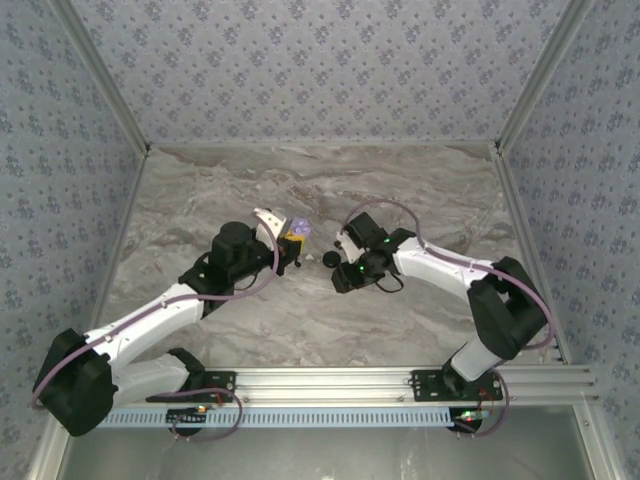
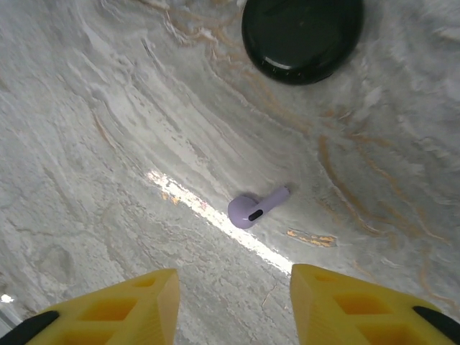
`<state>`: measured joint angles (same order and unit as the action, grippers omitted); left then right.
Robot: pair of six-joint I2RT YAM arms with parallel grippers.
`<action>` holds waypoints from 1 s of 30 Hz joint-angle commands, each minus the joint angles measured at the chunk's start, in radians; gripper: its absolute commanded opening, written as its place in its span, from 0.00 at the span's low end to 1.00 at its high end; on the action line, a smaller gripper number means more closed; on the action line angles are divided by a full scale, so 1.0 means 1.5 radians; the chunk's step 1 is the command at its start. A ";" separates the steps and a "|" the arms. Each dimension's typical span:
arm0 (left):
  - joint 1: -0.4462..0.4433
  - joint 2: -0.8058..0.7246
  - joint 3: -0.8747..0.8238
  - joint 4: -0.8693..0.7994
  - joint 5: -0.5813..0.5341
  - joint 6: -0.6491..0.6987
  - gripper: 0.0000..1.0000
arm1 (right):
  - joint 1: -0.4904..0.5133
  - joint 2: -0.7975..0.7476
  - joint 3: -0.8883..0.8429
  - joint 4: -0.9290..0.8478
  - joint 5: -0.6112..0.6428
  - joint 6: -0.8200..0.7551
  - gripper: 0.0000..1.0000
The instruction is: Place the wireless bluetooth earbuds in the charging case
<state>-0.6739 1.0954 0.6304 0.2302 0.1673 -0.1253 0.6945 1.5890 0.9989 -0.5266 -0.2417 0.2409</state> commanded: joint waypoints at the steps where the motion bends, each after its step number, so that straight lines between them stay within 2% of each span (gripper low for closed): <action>1: 0.003 -0.015 0.001 0.004 -0.005 -0.010 0.15 | 0.016 0.032 0.035 -0.018 0.030 0.014 0.52; 9: 0.002 -0.019 -0.007 0.011 -0.004 -0.012 0.15 | 0.031 0.094 0.068 -0.032 0.073 0.044 0.53; 21: 0.002 -0.029 -0.019 0.016 -0.018 -0.011 0.15 | 0.042 0.152 0.106 -0.072 0.077 0.048 0.53; 25: 0.002 -0.030 -0.020 0.022 -0.019 -0.013 0.15 | 0.049 0.175 0.120 -0.095 0.103 0.050 0.51; 30: 0.002 -0.030 -0.021 0.022 -0.019 -0.014 0.15 | 0.051 0.181 0.120 -0.107 0.135 0.058 0.43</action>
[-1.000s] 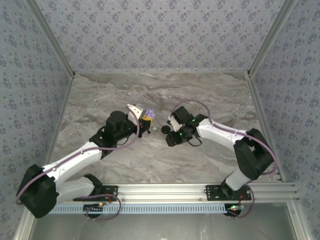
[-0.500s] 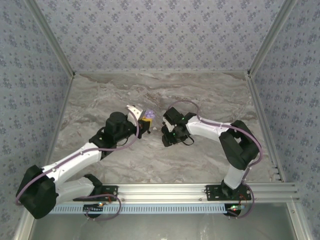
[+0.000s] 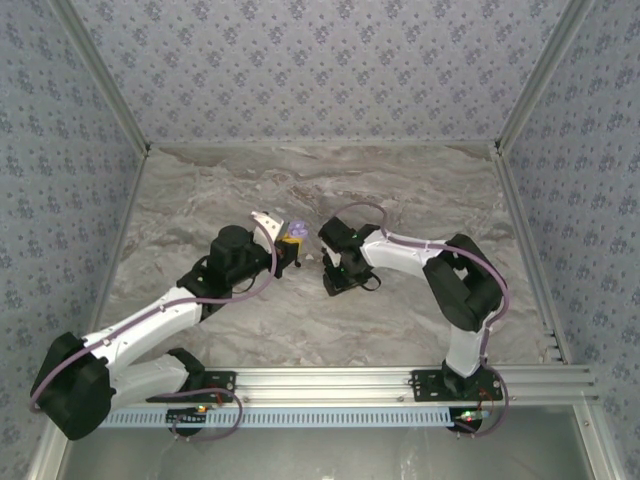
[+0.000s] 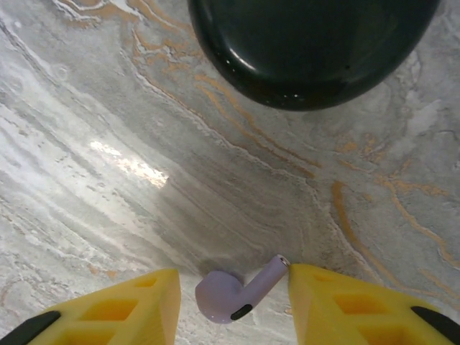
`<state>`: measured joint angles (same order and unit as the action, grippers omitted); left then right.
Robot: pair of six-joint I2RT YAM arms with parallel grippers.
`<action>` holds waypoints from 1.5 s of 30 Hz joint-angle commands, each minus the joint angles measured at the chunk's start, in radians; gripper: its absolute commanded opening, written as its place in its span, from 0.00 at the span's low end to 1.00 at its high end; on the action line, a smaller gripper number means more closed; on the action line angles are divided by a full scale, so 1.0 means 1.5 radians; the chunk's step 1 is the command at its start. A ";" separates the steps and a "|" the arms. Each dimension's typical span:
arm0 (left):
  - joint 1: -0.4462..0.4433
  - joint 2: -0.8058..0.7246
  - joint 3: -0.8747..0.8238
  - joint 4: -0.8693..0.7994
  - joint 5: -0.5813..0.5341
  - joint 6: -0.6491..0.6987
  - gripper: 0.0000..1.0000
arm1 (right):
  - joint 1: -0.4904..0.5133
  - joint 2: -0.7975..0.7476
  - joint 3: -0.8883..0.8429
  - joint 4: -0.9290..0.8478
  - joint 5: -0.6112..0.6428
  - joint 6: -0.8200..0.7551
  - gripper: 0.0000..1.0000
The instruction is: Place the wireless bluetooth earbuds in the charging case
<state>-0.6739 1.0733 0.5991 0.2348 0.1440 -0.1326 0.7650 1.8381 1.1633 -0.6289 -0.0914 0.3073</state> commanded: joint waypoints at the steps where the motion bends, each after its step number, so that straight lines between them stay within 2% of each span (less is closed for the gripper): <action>1: 0.002 -0.015 0.000 0.019 -0.004 -0.009 0.15 | 0.003 0.016 0.011 -0.043 0.043 0.016 0.41; 7: 0.002 -0.014 -0.001 0.019 -0.006 -0.009 0.15 | -0.010 0.014 0.004 -0.050 0.074 0.030 0.32; 17: 0.002 -0.016 0.000 0.016 -0.008 -0.008 0.15 | -0.068 0.006 -0.003 -0.053 0.100 0.035 0.29; 23: 0.002 -0.019 0.001 0.013 -0.009 -0.005 0.15 | -0.078 -0.037 -0.003 -0.041 0.065 -0.018 0.34; 28: 0.003 -0.022 0.004 0.012 -0.010 -0.004 0.15 | -0.077 -0.063 0.009 -0.032 0.010 -0.075 0.50; 31: 0.002 -0.024 0.004 0.013 -0.010 -0.004 0.15 | -0.074 -0.052 0.014 -0.036 -0.011 -0.089 0.57; 38: 0.002 -0.027 0.004 0.012 -0.013 -0.003 0.15 | -0.053 -0.002 0.069 -0.054 -0.016 -0.102 0.59; 45: 0.003 -0.026 0.004 0.012 -0.013 -0.003 0.15 | -0.028 0.035 0.095 -0.058 0.020 -0.077 0.58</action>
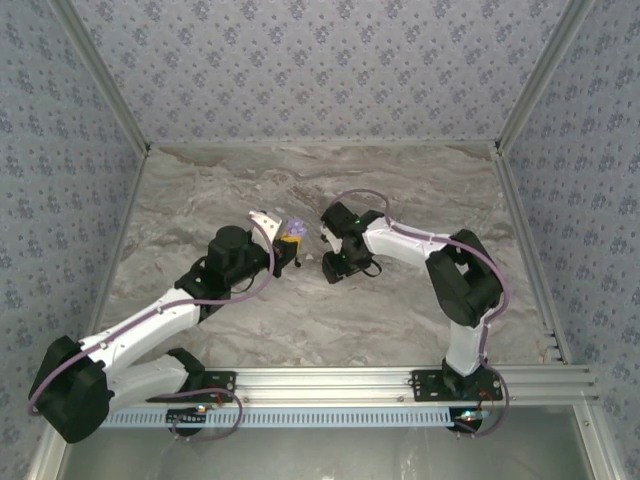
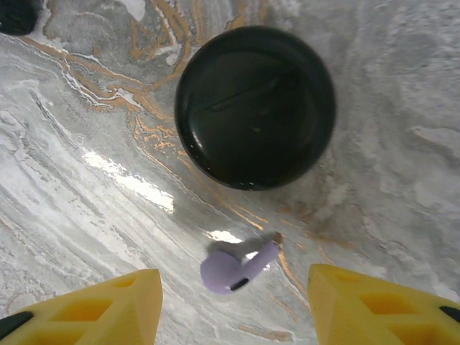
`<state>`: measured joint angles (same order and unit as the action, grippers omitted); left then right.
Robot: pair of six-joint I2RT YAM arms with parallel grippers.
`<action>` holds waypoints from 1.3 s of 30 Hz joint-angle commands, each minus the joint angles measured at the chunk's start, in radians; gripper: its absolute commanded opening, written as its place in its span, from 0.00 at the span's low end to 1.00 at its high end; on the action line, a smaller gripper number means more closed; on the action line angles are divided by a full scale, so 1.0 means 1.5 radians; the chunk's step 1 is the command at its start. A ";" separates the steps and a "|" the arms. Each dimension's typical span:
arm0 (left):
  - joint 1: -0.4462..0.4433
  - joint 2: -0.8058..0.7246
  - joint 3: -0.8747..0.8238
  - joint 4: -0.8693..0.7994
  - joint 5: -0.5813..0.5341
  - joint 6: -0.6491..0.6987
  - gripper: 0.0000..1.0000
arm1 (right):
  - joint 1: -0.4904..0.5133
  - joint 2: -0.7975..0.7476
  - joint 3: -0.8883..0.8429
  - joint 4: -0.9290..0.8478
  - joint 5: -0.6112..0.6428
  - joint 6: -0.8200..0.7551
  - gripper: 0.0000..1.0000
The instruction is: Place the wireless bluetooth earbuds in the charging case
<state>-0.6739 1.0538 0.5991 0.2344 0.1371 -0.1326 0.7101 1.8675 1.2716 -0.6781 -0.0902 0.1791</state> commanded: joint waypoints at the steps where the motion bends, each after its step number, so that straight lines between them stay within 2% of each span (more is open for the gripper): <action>1: 0.003 -0.013 0.003 0.013 -0.008 -0.003 0.15 | 0.011 0.021 0.025 -0.024 0.023 0.010 0.58; 12: 0.003 -0.019 -0.002 0.011 -0.011 -0.003 0.15 | 0.020 0.066 0.035 -0.052 0.103 0.045 0.49; 24: 0.004 -0.020 -0.004 0.013 -0.012 -0.005 0.16 | -0.024 0.041 0.000 -0.061 0.135 0.063 0.40; 32: 0.003 -0.021 -0.004 0.012 -0.012 -0.006 0.15 | -0.071 0.023 -0.027 -0.064 0.155 0.092 0.40; 39: 0.003 -0.021 -0.003 0.013 -0.012 -0.006 0.15 | -0.099 -0.005 -0.034 -0.048 0.120 0.080 0.49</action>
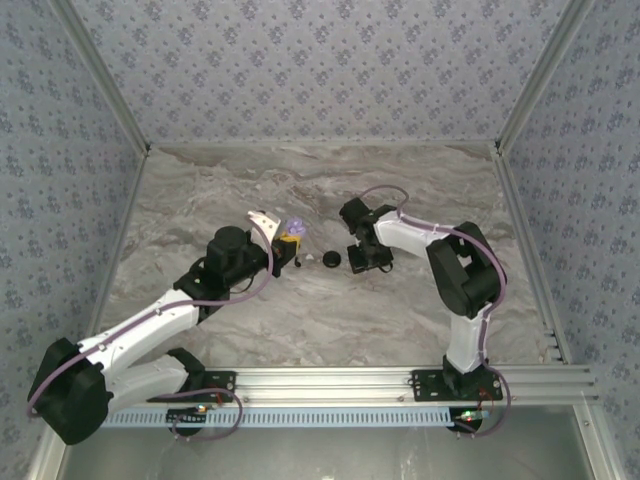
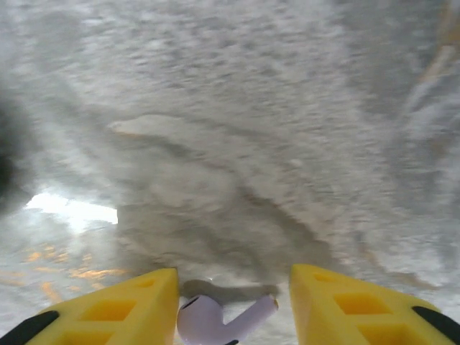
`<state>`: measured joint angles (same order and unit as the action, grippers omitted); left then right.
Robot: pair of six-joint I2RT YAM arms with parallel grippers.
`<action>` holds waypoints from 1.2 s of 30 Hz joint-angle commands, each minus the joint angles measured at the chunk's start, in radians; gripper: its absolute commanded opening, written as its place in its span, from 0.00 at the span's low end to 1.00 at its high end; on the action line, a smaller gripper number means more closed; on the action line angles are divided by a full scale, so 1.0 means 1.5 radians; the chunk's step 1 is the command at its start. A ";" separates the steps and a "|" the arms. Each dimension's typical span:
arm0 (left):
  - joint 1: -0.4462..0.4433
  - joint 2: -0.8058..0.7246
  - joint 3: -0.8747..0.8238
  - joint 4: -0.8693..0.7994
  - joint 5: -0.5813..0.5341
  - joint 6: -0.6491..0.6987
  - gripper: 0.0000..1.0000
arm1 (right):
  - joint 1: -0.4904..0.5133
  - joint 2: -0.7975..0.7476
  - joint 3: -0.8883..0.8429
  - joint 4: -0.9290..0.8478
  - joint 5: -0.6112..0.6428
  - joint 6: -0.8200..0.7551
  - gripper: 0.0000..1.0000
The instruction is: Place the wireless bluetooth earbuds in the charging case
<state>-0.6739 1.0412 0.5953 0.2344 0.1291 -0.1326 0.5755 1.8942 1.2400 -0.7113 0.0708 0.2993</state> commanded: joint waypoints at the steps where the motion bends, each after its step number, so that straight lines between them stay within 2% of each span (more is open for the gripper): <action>1: 0.003 -0.012 0.000 0.013 -0.007 -0.006 0.15 | -0.011 -0.030 -0.013 -0.022 0.006 -0.004 0.51; 5: 0.003 -0.013 0.003 0.012 -0.006 -0.005 0.15 | -0.019 -0.058 -0.011 -0.011 -0.021 -0.029 0.52; 9: 0.004 -0.014 0.004 0.010 -0.006 -0.005 0.15 | -0.036 -0.074 -0.012 -0.005 -0.055 -0.046 0.49; 11: 0.003 -0.016 0.004 0.010 -0.005 -0.005 0.15 | -0.047 -0.075 -0.012 -0.006 -0.060 -0.049 0.43; 16: 0.004 -0.020 0.004 0.007 -0.004 -0.004 0.16 | -0.071 -0.063 -0.015 -0.015 -0.058 -0.055 0.21; 19: 0.003 -0.021 0.004 0.008 -0.004 -0.004 0.16 | -0.077 -0.053 -0.019 -0.014 -0.064 -0.063 0.16; 36: 0.003 -0.023 0.001 0.014 -0.001 -0.006 0.16 | -0.058 -0.022 -0.050 -0.026 -0.096 -0.086 0.17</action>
<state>-0.6739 1.0279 0.5953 0.2340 0.1299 -0.1326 0.4736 1.8553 1.1938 -0.7078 -0.0460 0.1928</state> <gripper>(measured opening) 0.191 0.167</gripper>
